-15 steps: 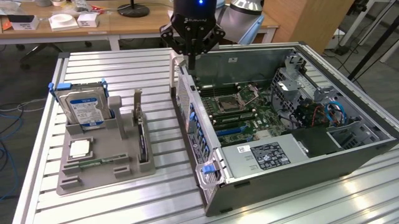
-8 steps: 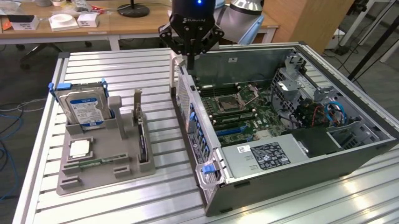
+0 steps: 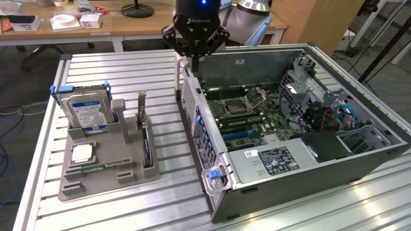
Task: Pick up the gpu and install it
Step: 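Reach for the gpu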
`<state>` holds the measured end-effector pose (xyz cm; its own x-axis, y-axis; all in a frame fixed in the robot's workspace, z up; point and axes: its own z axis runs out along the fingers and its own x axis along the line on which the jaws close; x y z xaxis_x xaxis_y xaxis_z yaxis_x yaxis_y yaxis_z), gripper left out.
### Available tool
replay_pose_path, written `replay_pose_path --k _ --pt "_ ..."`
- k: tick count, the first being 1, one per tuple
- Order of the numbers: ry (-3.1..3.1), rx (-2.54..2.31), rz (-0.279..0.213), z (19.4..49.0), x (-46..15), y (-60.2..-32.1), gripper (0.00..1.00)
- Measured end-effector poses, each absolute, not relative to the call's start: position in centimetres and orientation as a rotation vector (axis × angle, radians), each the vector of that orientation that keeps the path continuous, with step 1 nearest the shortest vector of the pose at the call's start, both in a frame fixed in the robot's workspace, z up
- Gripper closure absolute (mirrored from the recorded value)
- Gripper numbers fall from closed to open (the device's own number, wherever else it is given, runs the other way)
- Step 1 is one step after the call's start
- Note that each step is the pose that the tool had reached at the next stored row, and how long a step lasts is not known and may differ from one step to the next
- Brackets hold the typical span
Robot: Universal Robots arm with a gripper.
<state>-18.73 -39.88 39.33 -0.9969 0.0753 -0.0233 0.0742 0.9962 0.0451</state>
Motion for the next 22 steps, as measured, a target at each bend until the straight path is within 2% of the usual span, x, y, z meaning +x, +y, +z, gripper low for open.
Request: replay_pose_path --k 22 --pt "3.114 0.117 0.069 39.33 -19.55 -39.88 0.89"
